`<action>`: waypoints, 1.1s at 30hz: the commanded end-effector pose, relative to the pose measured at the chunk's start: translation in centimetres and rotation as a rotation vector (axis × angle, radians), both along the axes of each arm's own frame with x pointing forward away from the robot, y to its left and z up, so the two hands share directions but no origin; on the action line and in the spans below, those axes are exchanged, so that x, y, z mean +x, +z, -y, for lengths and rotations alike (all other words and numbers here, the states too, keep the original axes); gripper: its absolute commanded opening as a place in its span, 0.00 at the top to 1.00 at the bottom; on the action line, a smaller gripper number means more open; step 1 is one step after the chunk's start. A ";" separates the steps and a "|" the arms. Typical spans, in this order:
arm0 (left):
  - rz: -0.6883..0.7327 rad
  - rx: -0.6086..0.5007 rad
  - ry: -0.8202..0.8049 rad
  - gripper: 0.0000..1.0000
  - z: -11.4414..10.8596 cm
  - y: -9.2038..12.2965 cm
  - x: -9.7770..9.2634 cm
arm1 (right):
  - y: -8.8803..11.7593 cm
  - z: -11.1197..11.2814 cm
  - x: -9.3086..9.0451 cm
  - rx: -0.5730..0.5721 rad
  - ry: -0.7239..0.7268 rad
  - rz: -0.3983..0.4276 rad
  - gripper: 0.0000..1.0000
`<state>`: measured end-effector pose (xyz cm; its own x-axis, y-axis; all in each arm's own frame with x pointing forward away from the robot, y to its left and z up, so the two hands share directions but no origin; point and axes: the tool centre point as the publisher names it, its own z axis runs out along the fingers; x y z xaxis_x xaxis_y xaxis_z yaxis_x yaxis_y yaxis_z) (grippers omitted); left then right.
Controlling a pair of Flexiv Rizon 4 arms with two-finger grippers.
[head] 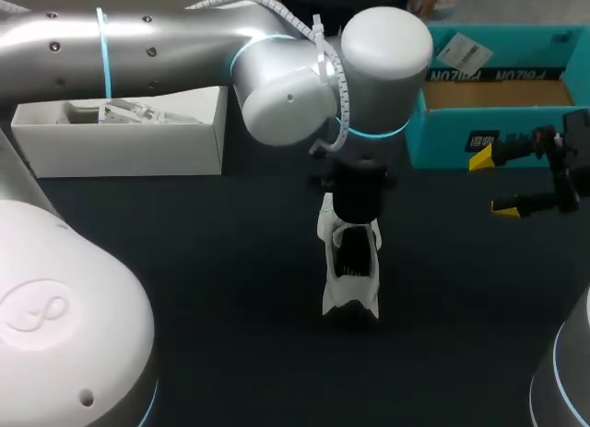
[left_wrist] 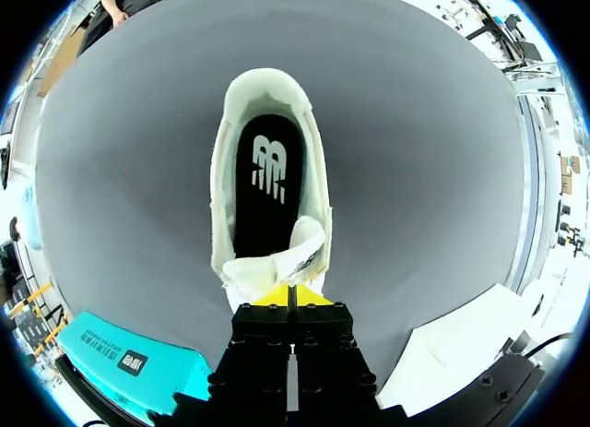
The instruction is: Take the shoe out of the shoebox, open the shoe tongue, remove and reinsert the insole, then place the shoe into the shoebox
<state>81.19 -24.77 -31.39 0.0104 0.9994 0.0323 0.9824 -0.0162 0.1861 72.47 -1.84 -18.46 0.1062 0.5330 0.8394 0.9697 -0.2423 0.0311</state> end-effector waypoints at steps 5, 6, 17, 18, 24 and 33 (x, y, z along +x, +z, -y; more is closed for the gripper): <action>0.014 -0.073 -0.024 1.00 2.5 0.6 0.6 | 0.0 -0.1 -0.1 -0.003 -0.003 0.000 0.00; 0.016 -0.070 -0.029 1.00 2.7 0.3 0.5 | 0.0 -0.1 -0.1 -0.003 -0.003 0.000 0.00; -0.040 0.055 -0.136 1.00 2.2 -2.3 -1.9 | 0.0 -0.1 -0.1 -0.003 -0.003 0.000 0.00; -0.044 0.057 -0.139 1.00 2.0 -2.3 -2.1 | 0.0 -0.1 -0.1 -0.003 -0.003 0.000 0.00; -0.004 0.007 -0.108 1.00 1.5 0.0 -1.5 | 0.0 -0.1 -0.1 -0.003 -0.003 0.000 0.00; 0.027 0.039 0.001 1.00 0.8 0.5 -1.1 | 0.0 -0.1 -0.1 -0.003 -0.003 0.000 0.00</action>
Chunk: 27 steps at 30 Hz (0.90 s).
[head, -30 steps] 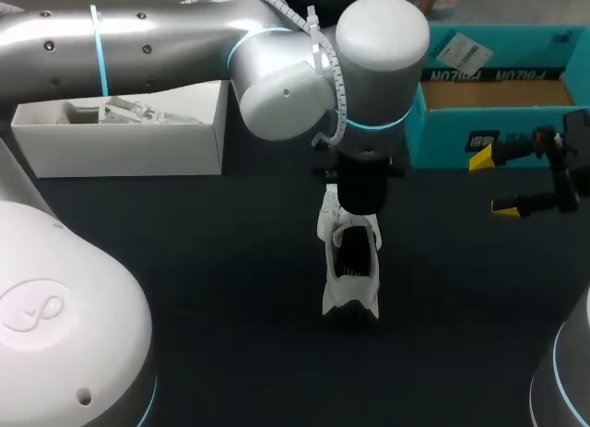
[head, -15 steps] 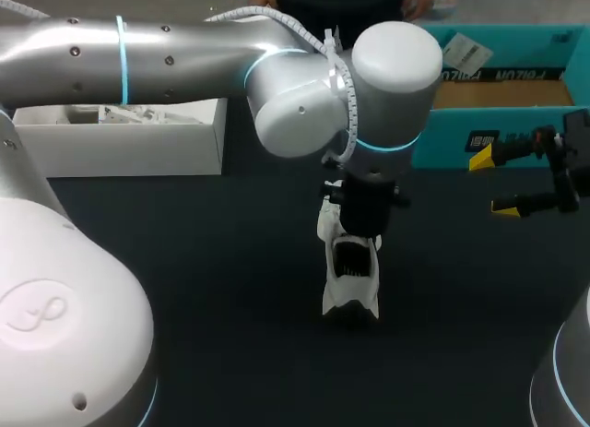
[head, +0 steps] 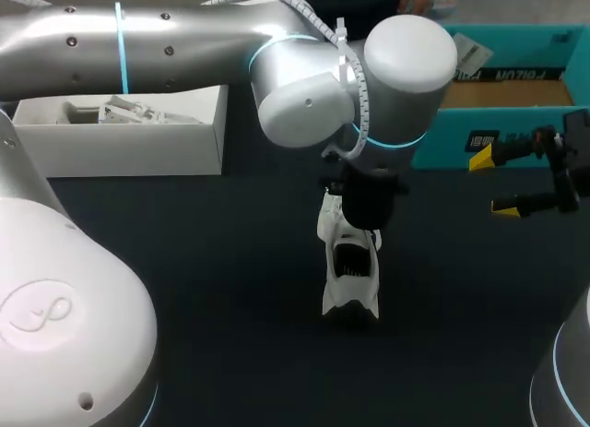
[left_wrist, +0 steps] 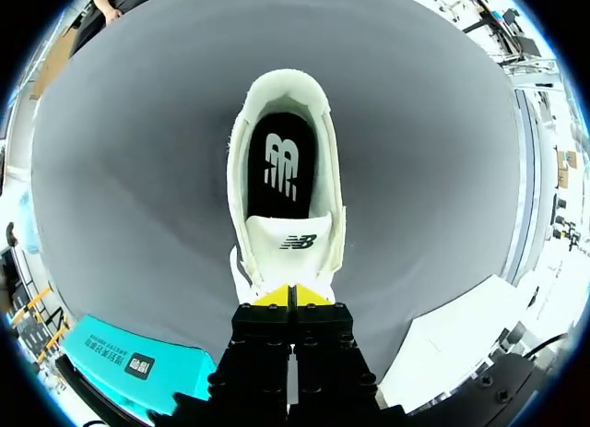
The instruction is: Take the shoe out of the shoebox, open the shoe tongue, remove and reinsert the insole, then place the shoe into the shoebox
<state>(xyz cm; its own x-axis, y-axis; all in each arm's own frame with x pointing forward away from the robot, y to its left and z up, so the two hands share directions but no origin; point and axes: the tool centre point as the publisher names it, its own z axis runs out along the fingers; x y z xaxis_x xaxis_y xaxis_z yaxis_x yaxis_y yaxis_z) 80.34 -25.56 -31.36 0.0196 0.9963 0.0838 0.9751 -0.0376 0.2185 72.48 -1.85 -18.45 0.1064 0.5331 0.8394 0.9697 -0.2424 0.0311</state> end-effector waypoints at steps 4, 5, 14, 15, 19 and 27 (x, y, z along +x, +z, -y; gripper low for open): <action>-0.023 -0.022 0.019 1.00 0.1 1.0 0.0 | 0.0 -0.1 -0.1 -0.003 -0.003 0.000 0.00; -0.022 -0.018 0.020 1.00 0.1 1.1 0.1 | 0.0 -0.1 -0.1 -0.003 -0.003 0.000 0.00; -0.145 -0.045 0.004 1.00 0.2 3.8 0.1 | 0.0 -0.1 -0.1 -0.003 -0.003 0.000 0.00; -0.188 -0.040 0.001 1.00 0.2 3.6 0.0 | 0.0 -0.1 -0.1 -0.003 -0.003 0.000 0.00; -0.217 -0.048 0.013 1.00 0.1 2.0 0.2 | 0.0 -0.1 -0.1 -0.003 -0.003 0.000 0.00; -0.234 -0.092 0.026 1.00 -0.7 -1.9 -0.5 | 0.0 -0.1 -0.1 -0.003 -0.003 0.000 0.00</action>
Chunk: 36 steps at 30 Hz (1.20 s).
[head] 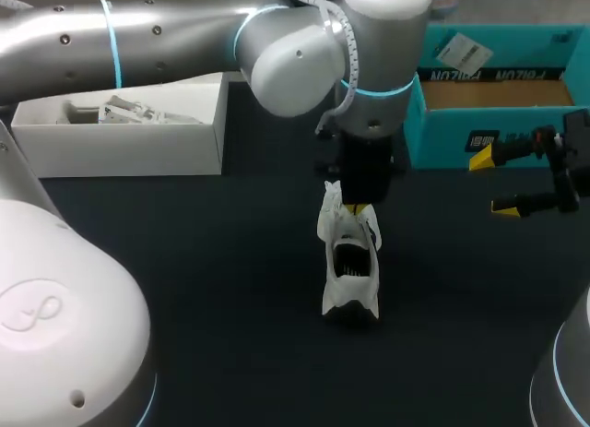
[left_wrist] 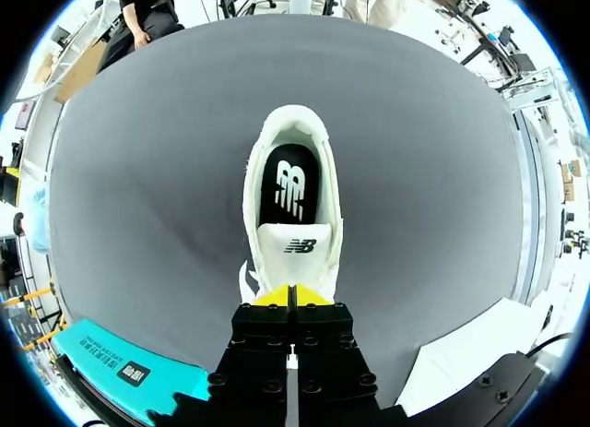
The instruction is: Take the shoe out of the shoebox, open the shoe tongue, remove and reinsert the insole, then place the shoe into the shoebox
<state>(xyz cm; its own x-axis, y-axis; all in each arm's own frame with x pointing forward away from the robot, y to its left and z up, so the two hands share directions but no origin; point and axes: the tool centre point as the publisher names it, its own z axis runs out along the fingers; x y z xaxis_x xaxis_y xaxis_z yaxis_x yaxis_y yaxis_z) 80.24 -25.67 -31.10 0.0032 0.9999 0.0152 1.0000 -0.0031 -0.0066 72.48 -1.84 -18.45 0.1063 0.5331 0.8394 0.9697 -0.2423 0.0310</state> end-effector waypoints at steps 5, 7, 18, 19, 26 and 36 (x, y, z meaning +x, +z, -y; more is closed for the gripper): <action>0.008 -0.012 0.006 1.00 -1.2 -3.9 -0.6 | 0.0 -0.1 -0.1 -0.003 -0.003 0.000 0.00; 0.012 -0.005 0.010 1.00 -1.3 -4.0 -0.6 | 0.0 -0.1 -0.1 -0.003 -0.003 0.000 0.00; 0.162 -0.064 0.014 1.00 -1.5 -0.6 -0.1 | 0.0 -0.1 -0.1 -0.003 -0.003 0.000 0.00; 0.171 -0.070 0.015 1.00 -1.5 -0.5 -0.1 | 0.0 -0.1 -0.1 -0.003 -0.003 0.000 0.00; 0.173 -0.044 -0.003 1.00 -1.3 -2.1 -0.9 | 0.0 -0.1 -0.1 -0.003 -0.003 0.000 0.00; 0.183 -0.037 0.002 1.00 -1.8 -2.9 -1.0 | 0.0 -0.1 -0.1 -0.003 -0.003 0.000 0.00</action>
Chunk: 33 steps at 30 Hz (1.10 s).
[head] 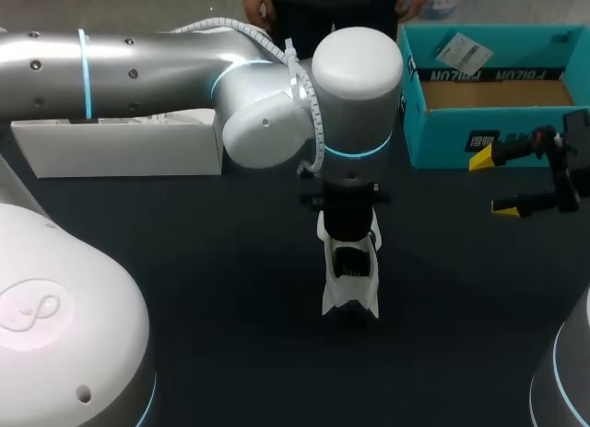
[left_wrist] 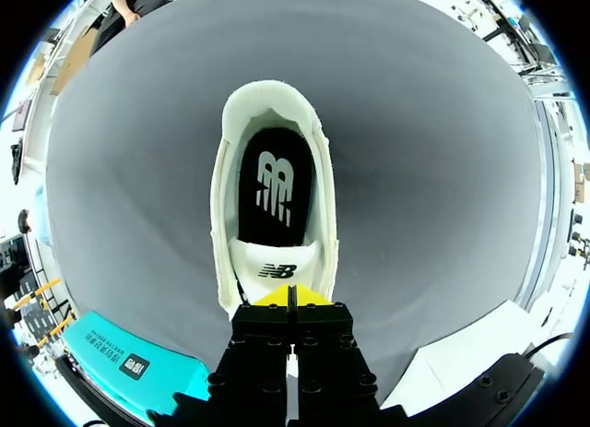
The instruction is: Take the shoe out of the shoebox, open the shoe tongue, remove and reinsert the insole, then place the shoe into the shoebox
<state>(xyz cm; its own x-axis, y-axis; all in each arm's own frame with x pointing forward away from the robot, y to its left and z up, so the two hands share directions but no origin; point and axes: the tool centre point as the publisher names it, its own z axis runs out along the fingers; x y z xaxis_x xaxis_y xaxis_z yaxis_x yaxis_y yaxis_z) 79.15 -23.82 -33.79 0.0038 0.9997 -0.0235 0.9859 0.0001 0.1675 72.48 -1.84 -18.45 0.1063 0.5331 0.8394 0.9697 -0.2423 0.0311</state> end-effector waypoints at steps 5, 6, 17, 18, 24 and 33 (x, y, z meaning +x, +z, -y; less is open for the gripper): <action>0.028 -0.026 0.011 1.00 -0.3 1.7 0.9 | 0.0 -0.1 -0.1 -0.003 -0.003 0.000 0.00; 0.042 -0.037 0.015 1.00 -0.3 2.4 1.1 | 0.0 -0.1 -0.1 -0.003 -0.003 0.000 0.00; 0.017 -0.029 -0.014 1.00 1.3 0.2 0.2 | 0.0 -0.1 -0.1 -0.003 -0.003 0.000 0.00; 0.010 -0.031 -0.017 1.00 1.4 -0.1 0.0 | 0.0 -0.1 -0.1 -0.003 -0.003 0.000 0.00; 0.026 -0.040 -0.026 1.00 1.6 0.6 -0.3 | 0.0 -0.1 -0.1 -0.003 -0.003 0.000 0.00; 0.097 -0.067 -0.011 1.00 2.0 2.3 0.2 | 0.0 -0.1 -0.1 -0.003 -0.003 0.000 0.00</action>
<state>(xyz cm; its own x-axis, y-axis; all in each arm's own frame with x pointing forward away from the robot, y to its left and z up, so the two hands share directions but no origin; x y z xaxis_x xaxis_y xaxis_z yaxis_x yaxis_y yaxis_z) 79.77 -26.11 -31.24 0.0191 0.9957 -0.0909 0.9658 0.0051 0.2591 72.48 -1.84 -18.45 0.1063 0.5331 0.8394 0.9697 -0.2423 0.0311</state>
